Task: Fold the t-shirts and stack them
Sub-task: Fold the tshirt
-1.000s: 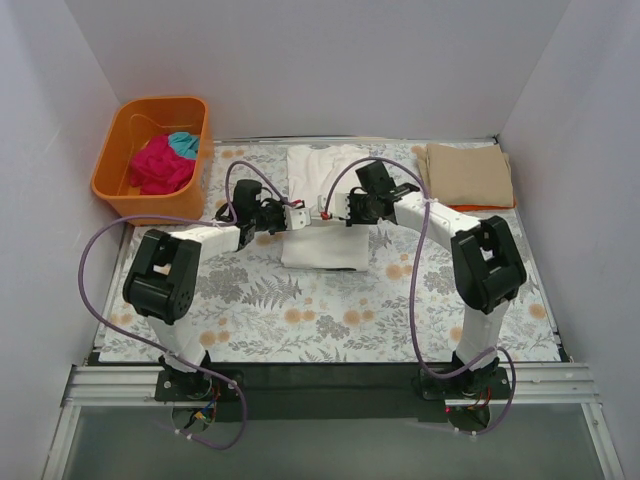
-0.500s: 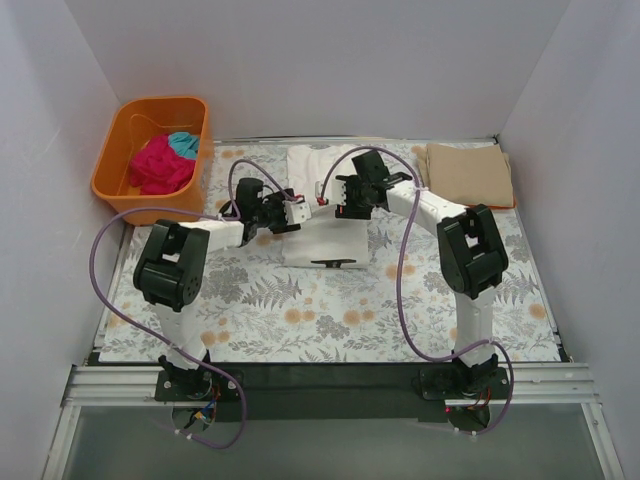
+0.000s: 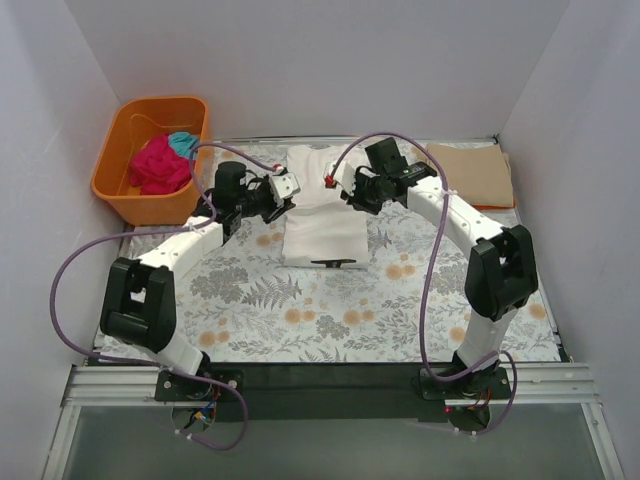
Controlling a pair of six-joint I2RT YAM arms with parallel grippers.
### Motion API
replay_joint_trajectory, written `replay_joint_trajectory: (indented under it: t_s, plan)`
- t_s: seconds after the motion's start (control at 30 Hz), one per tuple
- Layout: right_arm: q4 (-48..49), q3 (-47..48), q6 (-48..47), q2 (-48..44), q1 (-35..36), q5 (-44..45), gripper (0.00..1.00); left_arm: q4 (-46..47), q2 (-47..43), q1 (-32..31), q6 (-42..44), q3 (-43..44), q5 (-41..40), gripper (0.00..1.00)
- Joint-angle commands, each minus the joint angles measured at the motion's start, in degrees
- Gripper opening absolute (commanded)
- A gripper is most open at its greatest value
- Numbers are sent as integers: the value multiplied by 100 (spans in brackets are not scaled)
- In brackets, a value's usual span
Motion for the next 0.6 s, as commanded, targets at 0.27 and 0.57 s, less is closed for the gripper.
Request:
replay_joint_trajectory:
  t_s: [0.27,0.57]
  plan:
    - [-621,619,1217,1268,-137,-866,8,-779,2283,-41,-2629,1829,-675,19]
    - [-796,426,1305,1558,-128,-1253,12,-937,3795,73,-2972,3305,-1431,19]
